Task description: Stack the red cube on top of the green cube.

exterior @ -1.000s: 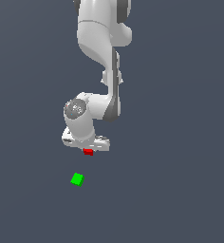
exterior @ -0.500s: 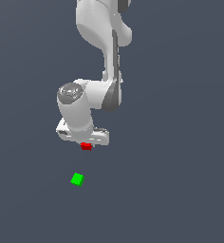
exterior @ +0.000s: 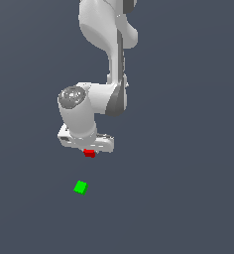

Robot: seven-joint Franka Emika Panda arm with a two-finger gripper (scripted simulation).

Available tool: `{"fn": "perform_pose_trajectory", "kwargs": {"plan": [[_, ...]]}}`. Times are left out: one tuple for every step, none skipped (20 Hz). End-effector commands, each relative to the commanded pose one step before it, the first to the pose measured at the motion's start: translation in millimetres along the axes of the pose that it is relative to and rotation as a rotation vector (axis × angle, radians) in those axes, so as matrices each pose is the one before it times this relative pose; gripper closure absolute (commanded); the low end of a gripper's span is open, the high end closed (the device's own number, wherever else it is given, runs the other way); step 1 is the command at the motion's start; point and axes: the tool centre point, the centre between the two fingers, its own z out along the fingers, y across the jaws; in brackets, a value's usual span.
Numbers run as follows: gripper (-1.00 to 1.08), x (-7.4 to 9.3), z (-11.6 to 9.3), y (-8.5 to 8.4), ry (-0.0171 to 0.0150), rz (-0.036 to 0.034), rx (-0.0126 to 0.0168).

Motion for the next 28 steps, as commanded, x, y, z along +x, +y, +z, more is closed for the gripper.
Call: {"fn": "perform_pose_trajectory", "kwargs": {"plan": [[1.08, 3.73, 1.44, 0.67, 0.00045, 0.00008, -0.00005], [1.08, 2.03, 0.94, 0.34, 0.0, 0.0, 0.0], [1.08, 2.29, 1.06, 0.38, 0.0, 0.0, 0.0], [1.08, 2.53, 1.17, 0.42, 0.0, 0.0, 0.0], [1.08, 2.77, 1.28, 0.46, 0.0, 0.0, 0.0], [1.08, 3.0, 1.38, 0.5, 0.0, 0.0, 0.0], [1.08, 3.22, 1.48, 0.54, 0.0, 0.0, 0.0], [1.08, 3.43, 1.57, 0.57, 0.0, 0.0, 0.0], [1.08, 3.63, 1.66, 0.6, 0.0, 0.0, 0.0], [1.08, 3.82, 1.74, 0.63, 0.0, 0.0, 0.0], [1.08, 4.0, 1.81, 0.66, 0.0, 0.0, 0.0], [1.08, 4.16, 1.88, 0.69, 0.0, 0.0, 0.0], [1.08, 4.31, 1.94, 0.71, 0.0, 0.0, 0.0], [1.08, 4.41, 1.98, 0.72, 0.0, 0.0, 0.0], [1.08, 4.38, 2.18, 0.59, -0.00033, -0.00021, 0.00029], [1.08, 4.24, 1.89, 0.69, 0.0, 0.0, 0.0], [1.08, 4.14, 1.83, 0.67, 0.0, 0.0, 0.0], [1.08, 4.03, 1.78, 0.66, 0.0, 0.0, 0.0], [1.08, 3.93, 1.72, 0.64, 0.0, 0.0, 0.0], [1.08, 3.83, 1.67, 0.62, 0.0, 0.0, 0.0], [1.08, 3.72, 1.62, 0.6, 0.0, 0.0, 0.0], [1.08, 3.62, 1.56, 0.58, 0.0, 0.0, 0.0], [1.08, 3.51, 1.51, 0.56, 0.0, 0.0, 0.0], [1.08, 3.4, 1.46, 0.54, 0.0, 0.0, 0.0], [1.08, 3.3, 1.4, 0.52, 0.0, 0.0, 0.0], [1.08, 3.19, 1.35, 0.5, 0.0, 0.0, 0.0], [1.08, 3.12, 1.67, 0.44, -0.00049, -0.00005, -0.00001], [1.08, 2.98, 1.25, 0.47, 0.0, 0.0, 0.0]]}}
